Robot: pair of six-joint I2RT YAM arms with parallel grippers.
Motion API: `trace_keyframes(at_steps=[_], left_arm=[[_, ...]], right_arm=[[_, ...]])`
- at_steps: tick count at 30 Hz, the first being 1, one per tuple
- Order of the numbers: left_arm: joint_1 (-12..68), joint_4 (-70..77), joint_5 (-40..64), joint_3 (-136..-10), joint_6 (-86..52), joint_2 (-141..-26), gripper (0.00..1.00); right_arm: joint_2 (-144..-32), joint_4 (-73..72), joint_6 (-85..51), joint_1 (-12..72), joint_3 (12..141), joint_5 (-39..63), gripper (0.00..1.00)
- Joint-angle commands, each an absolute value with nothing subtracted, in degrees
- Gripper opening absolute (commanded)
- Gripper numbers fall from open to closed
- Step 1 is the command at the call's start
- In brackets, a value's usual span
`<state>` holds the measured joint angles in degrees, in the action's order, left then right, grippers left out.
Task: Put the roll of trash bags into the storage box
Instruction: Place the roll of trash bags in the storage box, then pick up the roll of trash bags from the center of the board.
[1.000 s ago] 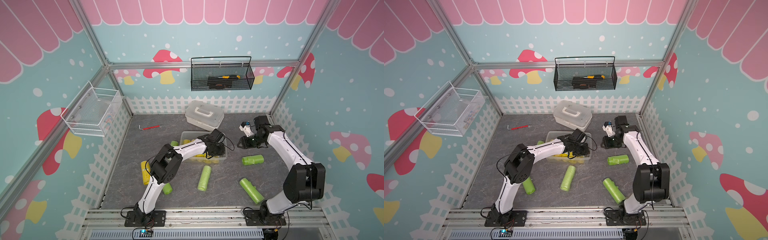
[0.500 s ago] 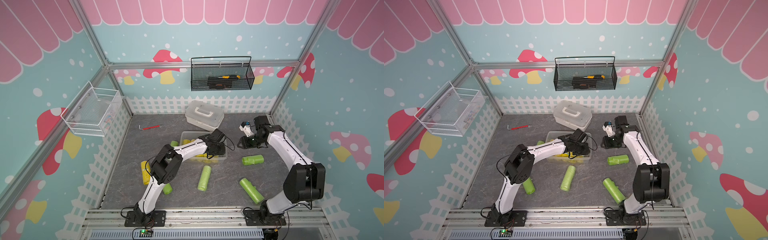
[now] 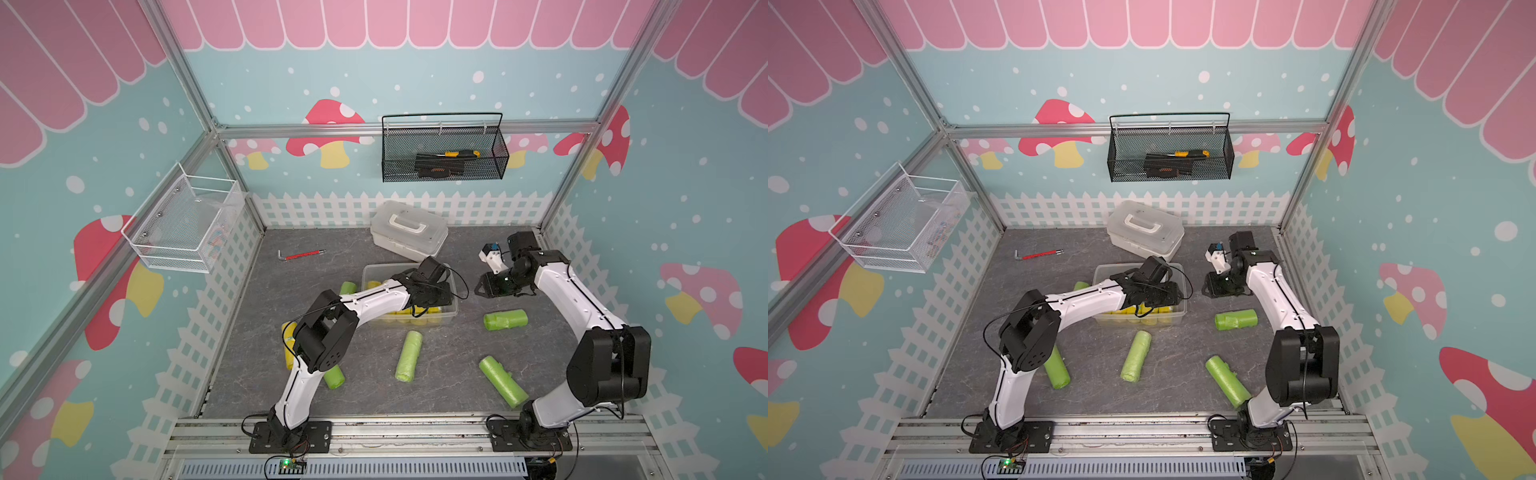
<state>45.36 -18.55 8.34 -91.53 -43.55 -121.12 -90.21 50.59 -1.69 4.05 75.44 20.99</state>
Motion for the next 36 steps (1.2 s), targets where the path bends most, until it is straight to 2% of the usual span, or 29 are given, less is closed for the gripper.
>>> trace_keyframes(at_steps=[1,7,13,20,24,28,36], left_arm=[[44.19,-15.91,7.87,-89.1,-44.0,-115.47,0.56],[36.67,-17.94,4.12,-76.34,-44.03,-100.75,0.59],[29.6,-33.91,-5.96,-68.86,-42.74,-86.36,0.63],[17.42,-47.45,-11.8,-61.48,-43.81,-74.27,0.7],[10.77,-52.43,-11.49,-59.26,-41.82,-72.05,0.75],[3.08,-52.5,-10.59,-54.65,-40.38,-71.08,0.76],[-2.06,-52.46,-10.61,-50.98,-36.59,-77.51,0.77]], right_arm=[[-89.13,51.42,-0.73,3.69,74.7,20.82,0.39],[-89.62,51.42,-0.46,3.78,76.06,21.39,0.4],[-89.71,50.41,-0.44,3.78,76.55,22.82,0.4],[-90.52,49.42,-0.09,3.86,76.37,24.3,0.4],[-90.77,48.91,0.0,3.78,76.35,24.95,0.4],[-90.73,48.6,0.14,3.78,76.2,25.53,0.4],[-90.18,48.02,0.04,3.78,75.25,25.88,0.4]])
